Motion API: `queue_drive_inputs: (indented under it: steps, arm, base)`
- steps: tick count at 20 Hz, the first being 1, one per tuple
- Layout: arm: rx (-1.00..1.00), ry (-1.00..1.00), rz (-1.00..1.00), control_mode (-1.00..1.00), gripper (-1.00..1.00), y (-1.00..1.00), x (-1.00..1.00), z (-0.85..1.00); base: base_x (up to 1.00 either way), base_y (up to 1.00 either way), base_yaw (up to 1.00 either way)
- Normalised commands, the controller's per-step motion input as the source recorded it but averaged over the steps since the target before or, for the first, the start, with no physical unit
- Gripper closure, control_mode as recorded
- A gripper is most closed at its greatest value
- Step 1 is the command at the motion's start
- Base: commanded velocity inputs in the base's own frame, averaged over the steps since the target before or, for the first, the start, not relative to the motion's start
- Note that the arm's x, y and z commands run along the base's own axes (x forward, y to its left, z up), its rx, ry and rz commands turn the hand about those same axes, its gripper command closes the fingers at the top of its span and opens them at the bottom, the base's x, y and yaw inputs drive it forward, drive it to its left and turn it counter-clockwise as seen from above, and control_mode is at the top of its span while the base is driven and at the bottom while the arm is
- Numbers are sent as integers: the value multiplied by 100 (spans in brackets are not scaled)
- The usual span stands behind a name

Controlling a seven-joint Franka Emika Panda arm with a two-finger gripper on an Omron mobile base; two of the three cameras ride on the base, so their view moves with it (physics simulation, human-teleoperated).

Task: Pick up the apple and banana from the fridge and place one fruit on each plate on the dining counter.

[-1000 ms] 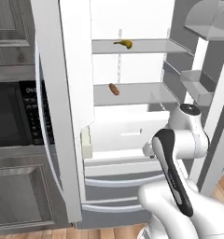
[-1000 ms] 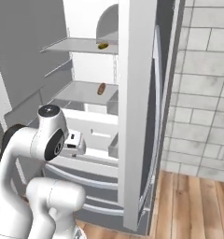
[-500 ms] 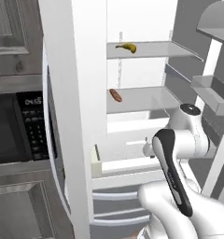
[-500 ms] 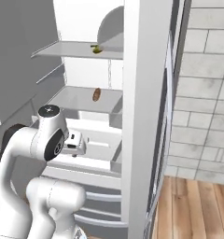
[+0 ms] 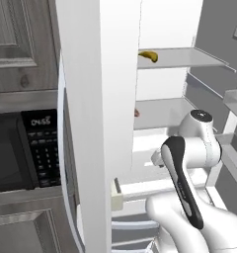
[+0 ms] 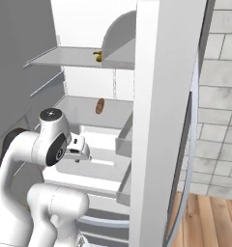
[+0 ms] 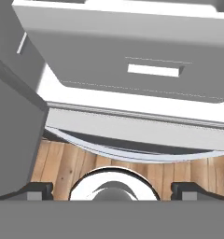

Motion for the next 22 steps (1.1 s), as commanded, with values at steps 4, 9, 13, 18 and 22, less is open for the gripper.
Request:
queue_drive_inputs:
  steps: [4,9,13,18,22]
  arm:
    - [0,0,0,100,-100,0,0,0]
    - [-6,0,0,-100,-100,15,34,6]
    - [-2,-13,-6,-100,-100,-7,13,38]
    - [0,-14,-8,-100,-100,-2,1,75]
    - [0,-16,-6,-100,-100,-3,0,98]
  base:
    - [31,20,0]
    - [0,0,0]
    - [0,0,0]
    - [0,0,0]
    - [0,0,0]
